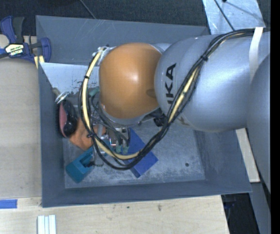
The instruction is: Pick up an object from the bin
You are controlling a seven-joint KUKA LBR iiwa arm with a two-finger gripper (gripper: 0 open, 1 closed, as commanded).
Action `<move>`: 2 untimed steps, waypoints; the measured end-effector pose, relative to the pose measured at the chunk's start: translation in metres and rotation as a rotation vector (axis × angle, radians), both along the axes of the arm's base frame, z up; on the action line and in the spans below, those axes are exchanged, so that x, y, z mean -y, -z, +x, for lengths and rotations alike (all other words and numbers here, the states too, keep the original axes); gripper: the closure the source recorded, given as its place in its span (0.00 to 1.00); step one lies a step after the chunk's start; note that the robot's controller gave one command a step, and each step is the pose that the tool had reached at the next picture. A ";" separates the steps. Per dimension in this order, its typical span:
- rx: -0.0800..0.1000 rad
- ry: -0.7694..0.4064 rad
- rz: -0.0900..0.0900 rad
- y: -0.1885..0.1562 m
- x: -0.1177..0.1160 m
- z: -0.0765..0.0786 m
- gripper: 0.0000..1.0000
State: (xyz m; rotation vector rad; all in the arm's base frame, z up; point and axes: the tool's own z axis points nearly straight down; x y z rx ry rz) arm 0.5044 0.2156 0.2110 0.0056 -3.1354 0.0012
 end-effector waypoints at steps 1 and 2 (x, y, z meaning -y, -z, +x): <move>0.008 0.004 0.002 -0.005 0.001 0.002 0.00; 0.016 -0.033 0.005 0.042 0.016 0.036 0.00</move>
Offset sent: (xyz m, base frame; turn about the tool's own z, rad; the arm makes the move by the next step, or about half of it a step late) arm 0.0489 -0.0252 -0.0720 -0.0450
